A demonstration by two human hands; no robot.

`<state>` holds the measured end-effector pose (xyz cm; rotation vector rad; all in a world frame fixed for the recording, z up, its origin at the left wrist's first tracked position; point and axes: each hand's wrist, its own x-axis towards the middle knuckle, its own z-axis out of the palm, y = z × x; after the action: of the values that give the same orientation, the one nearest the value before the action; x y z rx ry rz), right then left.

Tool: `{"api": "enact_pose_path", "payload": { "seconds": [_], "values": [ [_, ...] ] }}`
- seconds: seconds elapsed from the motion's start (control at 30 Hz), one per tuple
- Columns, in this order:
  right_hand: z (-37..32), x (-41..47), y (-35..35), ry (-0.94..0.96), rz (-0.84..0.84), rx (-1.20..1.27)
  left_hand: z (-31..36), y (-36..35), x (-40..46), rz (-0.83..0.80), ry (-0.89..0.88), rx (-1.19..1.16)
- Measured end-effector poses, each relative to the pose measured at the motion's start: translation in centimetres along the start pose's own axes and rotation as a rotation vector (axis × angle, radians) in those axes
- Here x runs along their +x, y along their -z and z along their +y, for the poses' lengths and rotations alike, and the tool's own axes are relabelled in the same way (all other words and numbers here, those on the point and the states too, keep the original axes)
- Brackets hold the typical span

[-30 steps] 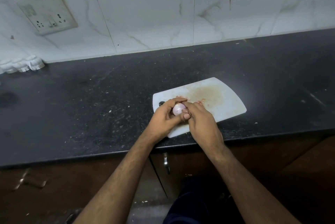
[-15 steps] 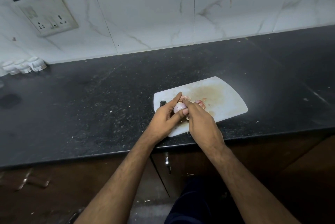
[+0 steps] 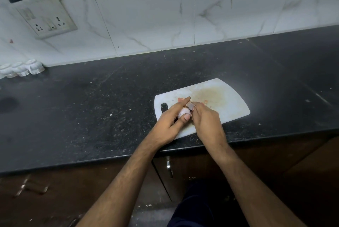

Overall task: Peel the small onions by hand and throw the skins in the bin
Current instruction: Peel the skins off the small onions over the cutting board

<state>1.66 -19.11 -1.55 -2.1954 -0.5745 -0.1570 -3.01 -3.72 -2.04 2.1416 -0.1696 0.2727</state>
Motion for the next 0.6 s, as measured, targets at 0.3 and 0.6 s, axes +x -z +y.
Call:
{"api": "enact_pose_path", "payload": {
  "seconds": [0.3,0.6],
  "values": [
    [0.7,-0.1,0.0,-0.021,0.132,0.141,-1.4,0.7,0.3,0.13,0.245,-0.512],
    [0.7,0.0,-0.4,0.047,0.051,0.116,0.1,0.1,0.0,0.076,0.084,-0.273]
  ]
}}
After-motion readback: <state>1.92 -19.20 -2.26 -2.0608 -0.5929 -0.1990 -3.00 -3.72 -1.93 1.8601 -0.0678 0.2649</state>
